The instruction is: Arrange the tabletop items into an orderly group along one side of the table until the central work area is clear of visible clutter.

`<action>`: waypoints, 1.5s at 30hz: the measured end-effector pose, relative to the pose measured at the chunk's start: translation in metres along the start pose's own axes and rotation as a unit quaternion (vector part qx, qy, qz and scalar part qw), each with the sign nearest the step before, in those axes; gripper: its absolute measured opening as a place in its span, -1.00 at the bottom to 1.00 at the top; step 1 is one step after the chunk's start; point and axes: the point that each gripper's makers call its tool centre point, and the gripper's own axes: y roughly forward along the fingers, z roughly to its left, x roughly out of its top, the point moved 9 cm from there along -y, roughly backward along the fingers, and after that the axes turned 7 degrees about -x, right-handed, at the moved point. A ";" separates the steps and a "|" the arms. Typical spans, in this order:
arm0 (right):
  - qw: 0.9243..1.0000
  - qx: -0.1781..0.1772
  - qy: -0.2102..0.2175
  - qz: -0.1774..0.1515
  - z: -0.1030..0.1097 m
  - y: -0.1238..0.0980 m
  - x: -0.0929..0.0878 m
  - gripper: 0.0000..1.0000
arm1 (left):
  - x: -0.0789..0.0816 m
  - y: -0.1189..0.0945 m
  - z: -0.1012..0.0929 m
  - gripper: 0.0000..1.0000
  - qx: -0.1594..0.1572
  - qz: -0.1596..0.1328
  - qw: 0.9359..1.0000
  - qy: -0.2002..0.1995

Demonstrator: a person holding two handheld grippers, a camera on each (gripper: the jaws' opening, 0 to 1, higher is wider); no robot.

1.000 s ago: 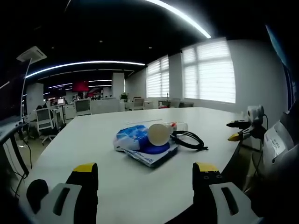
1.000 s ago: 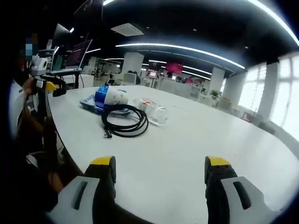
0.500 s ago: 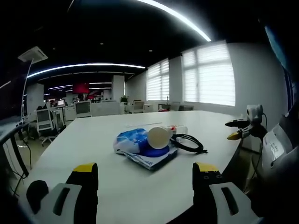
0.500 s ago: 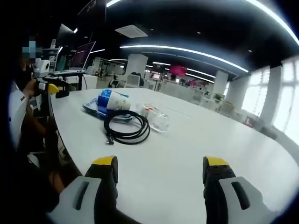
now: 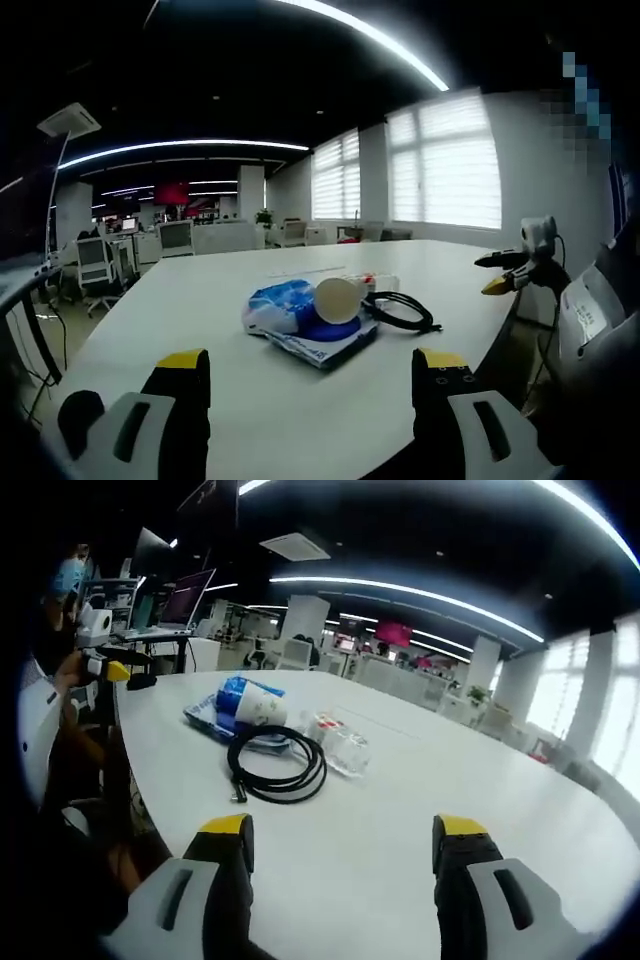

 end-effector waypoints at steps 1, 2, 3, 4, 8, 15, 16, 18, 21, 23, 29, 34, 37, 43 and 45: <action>1.000 -0.001 -0.003 0.001 0.000 0.000 0.001 0.39 | -0.001 0.001 0.001 0.65 0.009 0.004 1.000 0.004; 1.000 -0.003 -0.006 0.003 -0.001 -0.001 0.001 0.39 | -0.003 0.001 0.003 0.65 0.015 0.014 1.000 0.011; 1.000 -0.003 -0.007 0.004 -0.001 -0.001 0.001 0.40 | -0.004 0.002 0.003 0.65 0.016 0.017 1.000 0.010; 1.000 -0.004 -0.009 0.005 -0.002 -0.001 0.002 0.40 | -0.005 0.002 0.005 0.64 0.020 0.017 1.000 0.006; 1.000 -0.005 -0.020 0.012 -0.004 0.000 0.003 0.40 | -0.006 0.002 0.006 0.61 0.023 0.008 1.000 0.008; 1.000 -0.001 -0.030 0.010 -0.002 0.003 0.009 0.38 | -0.009 0.006 0.001 0.60 0.015 0.021 0.999 0.018; 0.999 0.001 -0.034 0.011 -0.001 0.004 0.010 0.39 | -0.009 0.007 -0.001 0.60 0.012 0.027 0.999 0.021; 0.999 0.004 -0.040 0.015 0.002 0.006 0.010 0.39 | -0.009 0.007 -0.002 0.60 0.004 0.029 0.999 0.021; 0.999 0.006 -0.046 0.016 0.003 0.007 0.011 0.39 | -0.008 0.008 -0.004 0.60 -0.008 0.018 1.000 0.012; 0.999 0.010 -0.051 0.015 0.004 0.008 0.013 0.40 | -0.008 0.008 -0.006 0.60 -0.018 0.013 1.000 0.006; 0.997 0.018 -0.068 0.021 0.006 0.012 0.016 0.40 | -0.009 0.010 -0.007 0.60 -0.014 0.035 0.999 0.019; 0.997 0.024 -0.071 0.019 0.006 0.013 0.020 0.40 | -0.007 0.011 -0.006 0.60 -0.018 0.034 0.999 0.012; 0.996 0.032 -0.078 0.017 0.008 0.013 0.023 0.40 | -0.007 0.010 -0.006 0.60 -0.016 0.043 0.999 0.017; 0.994 0.042 -0.102 0.007 0.008 0.014 0.034 0.41 | -0.007 0.010 -0.005 0.60 -0.016 0.046 0.999 0.012; 0.993 0.048 -0.105 0.006 0.008 0.015 0.038 0.40 | -0.006 0.009 -0.004 0.60 -0.016 0.049 0.999 0.011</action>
